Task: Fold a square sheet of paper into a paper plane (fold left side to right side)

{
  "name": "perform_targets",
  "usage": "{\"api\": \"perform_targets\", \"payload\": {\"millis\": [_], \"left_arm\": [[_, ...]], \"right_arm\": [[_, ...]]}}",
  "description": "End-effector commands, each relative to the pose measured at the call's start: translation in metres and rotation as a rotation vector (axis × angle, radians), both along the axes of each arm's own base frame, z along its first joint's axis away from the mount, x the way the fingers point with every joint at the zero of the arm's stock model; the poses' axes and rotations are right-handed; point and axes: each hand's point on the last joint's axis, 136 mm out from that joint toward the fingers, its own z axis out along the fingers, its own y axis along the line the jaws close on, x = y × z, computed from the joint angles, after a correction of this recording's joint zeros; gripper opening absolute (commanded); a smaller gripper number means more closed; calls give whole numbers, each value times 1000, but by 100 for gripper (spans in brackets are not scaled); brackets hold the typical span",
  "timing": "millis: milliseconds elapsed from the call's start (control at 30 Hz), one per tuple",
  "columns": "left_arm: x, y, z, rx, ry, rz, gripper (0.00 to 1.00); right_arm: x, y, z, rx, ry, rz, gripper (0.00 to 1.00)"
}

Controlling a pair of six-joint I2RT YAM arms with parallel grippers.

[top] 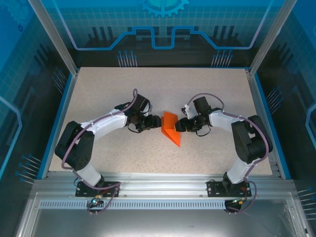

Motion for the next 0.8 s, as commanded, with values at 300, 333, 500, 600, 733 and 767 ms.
{"api": "perform_targets", "payload": {"millis": [300,333,500,600,733,767], "left_arm": [[15,-50,-15,-125,37,-44,68],[16,-54,-19,-121,45,-48,67],[23,-68,-26,-124,57,-52,59],[25,-75,-25,-125,56,-61,49],[23,-75,-28,-118,69,-46,34],[23,-74,-28,-113,73,-36,31]], "right_arm": [[7,-6,-11,-37,-16,-9,48],[7,-7,-11,-40,-20,-9,48],[5,-14,-4,-78,-82,-17,52],[-2,-20,-1,-120,-130,-24,55],[-15,-24,5,-181,-212,-20,58],[-20,-22,7,-190,-235,-10,59]]}}
